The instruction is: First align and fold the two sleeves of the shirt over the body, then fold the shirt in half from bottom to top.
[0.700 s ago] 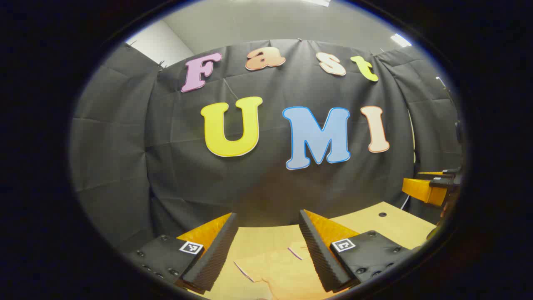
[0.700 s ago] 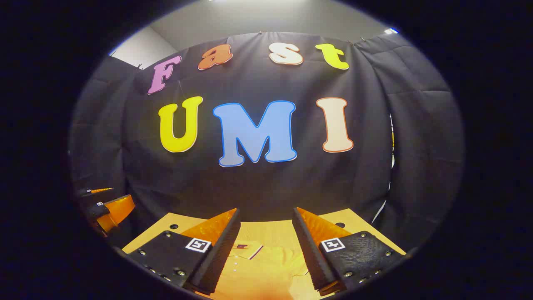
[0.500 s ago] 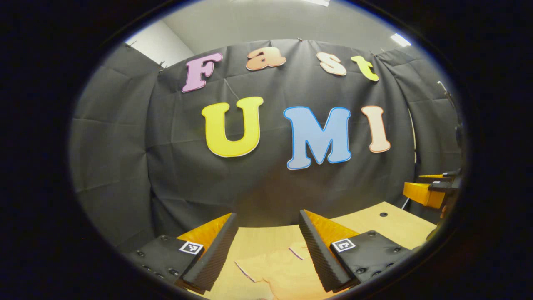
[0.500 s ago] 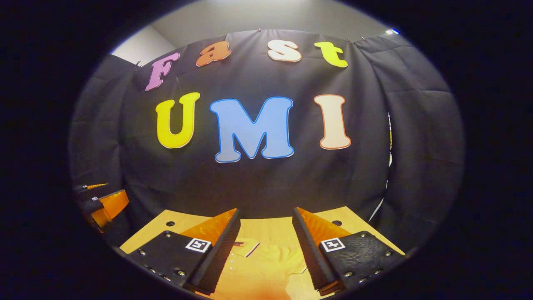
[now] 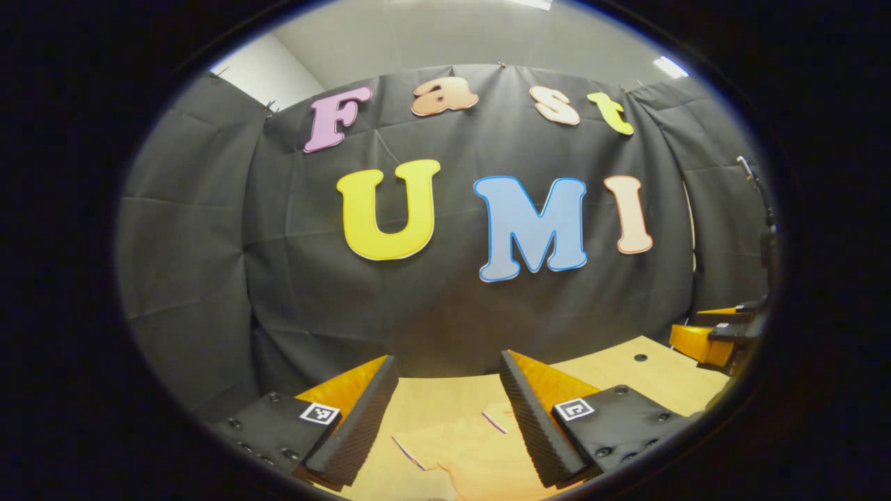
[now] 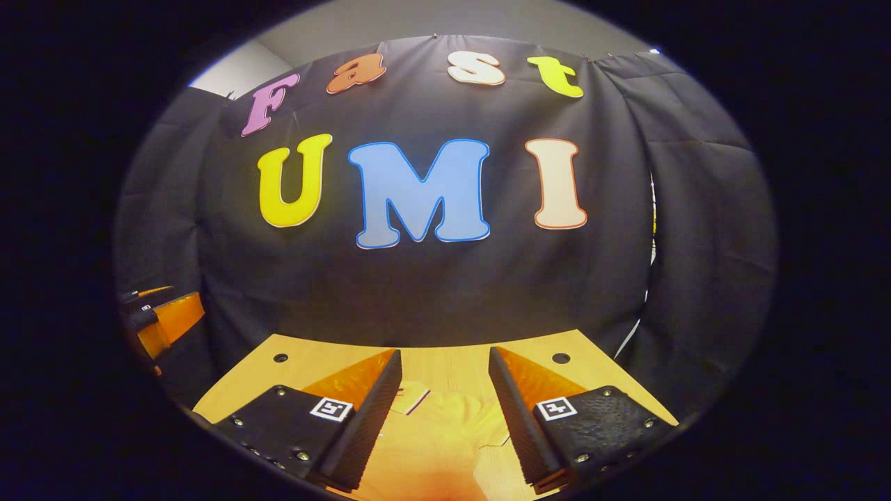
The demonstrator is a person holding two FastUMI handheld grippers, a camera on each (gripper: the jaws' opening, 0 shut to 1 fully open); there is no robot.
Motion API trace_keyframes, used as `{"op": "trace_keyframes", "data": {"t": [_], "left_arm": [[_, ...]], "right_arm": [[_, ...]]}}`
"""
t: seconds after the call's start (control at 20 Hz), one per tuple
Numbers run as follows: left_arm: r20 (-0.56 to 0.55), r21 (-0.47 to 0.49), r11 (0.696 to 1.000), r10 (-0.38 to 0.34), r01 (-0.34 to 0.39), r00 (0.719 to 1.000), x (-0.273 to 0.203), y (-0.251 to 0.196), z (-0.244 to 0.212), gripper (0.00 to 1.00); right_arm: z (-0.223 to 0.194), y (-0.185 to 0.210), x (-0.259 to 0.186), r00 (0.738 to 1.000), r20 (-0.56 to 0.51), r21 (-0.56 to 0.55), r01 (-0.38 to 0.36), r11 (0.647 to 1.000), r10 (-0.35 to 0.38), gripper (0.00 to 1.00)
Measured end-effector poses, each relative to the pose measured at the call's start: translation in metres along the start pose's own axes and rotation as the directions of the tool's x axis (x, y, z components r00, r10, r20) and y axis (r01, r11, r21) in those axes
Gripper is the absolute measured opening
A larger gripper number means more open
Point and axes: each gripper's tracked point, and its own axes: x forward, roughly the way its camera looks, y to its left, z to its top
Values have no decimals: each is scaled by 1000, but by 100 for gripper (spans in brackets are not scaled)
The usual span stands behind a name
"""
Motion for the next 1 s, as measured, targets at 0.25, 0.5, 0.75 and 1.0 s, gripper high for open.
{"op": "trace_keyframes", "data": {"t": [0.25,0.5,0.75,1.0], "left_arm": [[-4,-2,1000,-1,1,1000,0,0,0,95],[-11,-1,1000,11,-11,1000,-2,2,0,95],[-27,-4,999,43,-44,999,-4,5,-2,95],[-38,6,997,80,-80,996,-13,19,-6,96]], "right_arm": [[-16,-5,8,999,-34,-10,6,1000,-7,81],[-62,-19,33,989,-146,-32,17,999,-21,81],[-110,-31,60,968,-247,-46,24,999,-35,81],[-163,-50,86,931,-361,-55,32,998,-49,81]]}}
